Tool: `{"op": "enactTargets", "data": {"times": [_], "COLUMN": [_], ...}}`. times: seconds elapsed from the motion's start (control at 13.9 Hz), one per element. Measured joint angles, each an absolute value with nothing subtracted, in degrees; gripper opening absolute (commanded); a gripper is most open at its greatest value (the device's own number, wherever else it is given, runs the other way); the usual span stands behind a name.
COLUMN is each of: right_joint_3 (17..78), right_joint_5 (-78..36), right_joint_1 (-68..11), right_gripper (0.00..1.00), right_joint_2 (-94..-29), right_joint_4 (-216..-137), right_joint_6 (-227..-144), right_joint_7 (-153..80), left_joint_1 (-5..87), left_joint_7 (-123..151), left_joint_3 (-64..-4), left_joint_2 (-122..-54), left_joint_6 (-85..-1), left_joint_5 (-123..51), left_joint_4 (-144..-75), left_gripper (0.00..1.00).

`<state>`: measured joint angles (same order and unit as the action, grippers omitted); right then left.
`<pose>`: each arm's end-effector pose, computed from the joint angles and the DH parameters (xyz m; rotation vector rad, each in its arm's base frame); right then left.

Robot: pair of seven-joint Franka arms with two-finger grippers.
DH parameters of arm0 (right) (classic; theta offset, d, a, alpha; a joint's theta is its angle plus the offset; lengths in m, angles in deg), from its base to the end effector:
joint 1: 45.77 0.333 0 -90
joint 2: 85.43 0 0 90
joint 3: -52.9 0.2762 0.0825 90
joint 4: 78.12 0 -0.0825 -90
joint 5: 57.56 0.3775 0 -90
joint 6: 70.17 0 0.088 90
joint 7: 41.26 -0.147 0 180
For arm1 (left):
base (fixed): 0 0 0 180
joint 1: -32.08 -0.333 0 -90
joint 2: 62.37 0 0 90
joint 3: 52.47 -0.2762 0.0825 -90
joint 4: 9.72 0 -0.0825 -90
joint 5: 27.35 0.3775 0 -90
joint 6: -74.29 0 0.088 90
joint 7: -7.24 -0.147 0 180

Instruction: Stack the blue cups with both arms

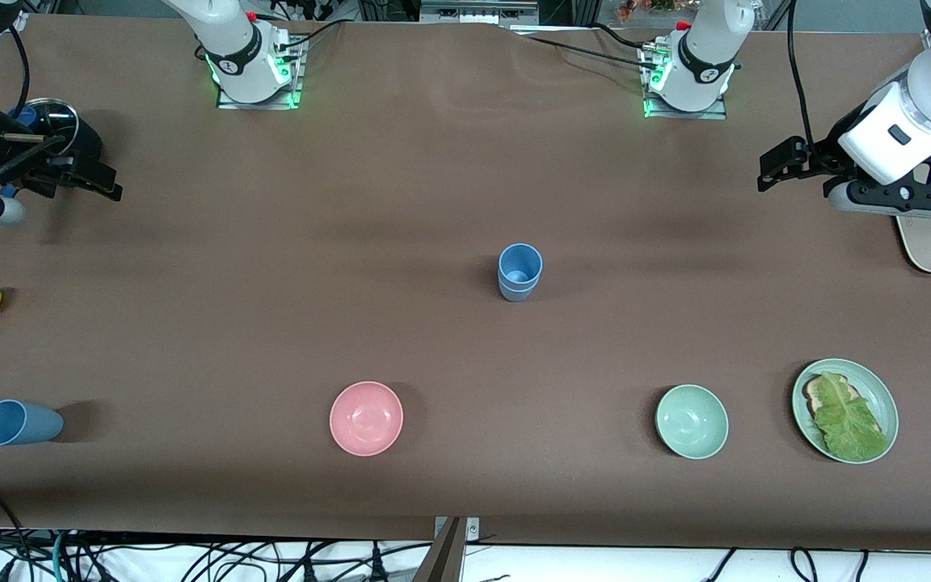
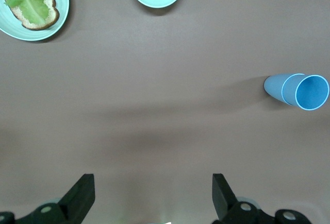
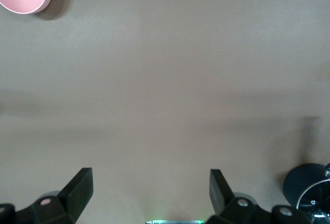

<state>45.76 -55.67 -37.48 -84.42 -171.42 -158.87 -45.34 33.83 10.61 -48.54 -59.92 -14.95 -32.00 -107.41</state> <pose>0.5430 0.0162 0.5068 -3.1104 0.0810 0.1543 0.5225 -0.0645 0.5052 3.0667 -0.0566 -0.1699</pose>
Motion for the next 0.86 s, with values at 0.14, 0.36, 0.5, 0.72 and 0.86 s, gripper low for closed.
{"op": "enactTargets", "data": {"times": [0.14,0.36,0.5,0.72,0.86], "right_joint_3": [45.76,45.77,45.76,45.76,45.76], "right_joint_5": [-55.67,-55.67,-55.67,-55.67,-55.67], "right_joint_1": [-37.48,-37.48,-37.48,-37.48,-37.48], "right_gripper": [1.0,1.0,1.0,1.0,1.0], "right_joint_2": [-84.25,-83.57,-83.42,-83.42,-83.42], "right_joint_4": [-171.39,-171.02,-170.95,-170.91,-170.91], "right_joint_6": [-159.11,-159.34,-159.39,-159.39,-159.39], "right_joint_7": [-45.37,-45.38,-45.38,-45.38,-45.38], "left_joint_1": [33.83,33.82,33.82,33.82,33.82], "left_joint_7": [10.61,10.61,10.61,10.61,10.61], "left_joint_3": [-48.54,-48.54,-48.54,-48.54,-48.54], "left_joint_2": [-59.92,-59.92,-59.92,-59.92,-59.92], "left_joint_6": [-14.95,-14.95,-14.95,-14.95,-14.95], "left_joint_5": [-32.0,-32.0,-32.0,-32.0,-32.0], "left_joint_4": [-107.41,-107.41,-107.41,-107.41,-107.41], "left_gripper": [1.0,1.0,1.0,1.0,1.0]}}
